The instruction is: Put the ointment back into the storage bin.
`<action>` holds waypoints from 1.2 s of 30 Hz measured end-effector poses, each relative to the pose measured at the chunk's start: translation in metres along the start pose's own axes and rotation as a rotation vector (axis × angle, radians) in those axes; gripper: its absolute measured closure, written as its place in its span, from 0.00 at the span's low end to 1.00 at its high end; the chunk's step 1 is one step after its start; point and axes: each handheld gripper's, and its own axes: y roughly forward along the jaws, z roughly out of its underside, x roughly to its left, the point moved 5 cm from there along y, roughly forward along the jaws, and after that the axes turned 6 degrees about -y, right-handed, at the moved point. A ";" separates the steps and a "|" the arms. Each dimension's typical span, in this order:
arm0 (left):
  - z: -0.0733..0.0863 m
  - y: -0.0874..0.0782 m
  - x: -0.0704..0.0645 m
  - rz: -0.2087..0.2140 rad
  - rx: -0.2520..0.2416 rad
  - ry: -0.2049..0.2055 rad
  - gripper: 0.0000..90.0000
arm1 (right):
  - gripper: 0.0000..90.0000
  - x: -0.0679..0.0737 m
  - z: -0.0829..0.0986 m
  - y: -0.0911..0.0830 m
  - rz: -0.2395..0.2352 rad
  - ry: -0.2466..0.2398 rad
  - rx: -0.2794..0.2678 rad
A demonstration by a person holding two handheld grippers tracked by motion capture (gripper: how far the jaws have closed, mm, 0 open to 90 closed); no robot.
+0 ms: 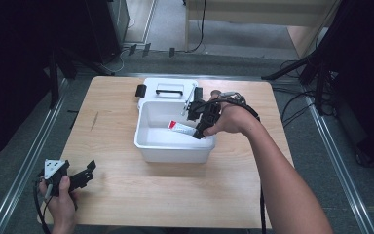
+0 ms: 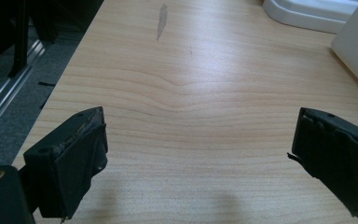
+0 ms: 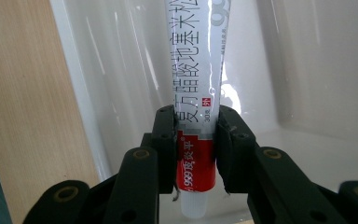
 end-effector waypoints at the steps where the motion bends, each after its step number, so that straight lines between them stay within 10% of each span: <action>1: 0.000 0.000 0.000 0.000 0.000 0.000 0.04 | 0.80 0.000 0.000 0.001 -0.003 -0.002 -0.001; 36: 0.000 0.000 -0.001 0.001 -0.002 0.000 0.04 | 0.80 0.008 0.001 0.041 -0.100 0.004 0.133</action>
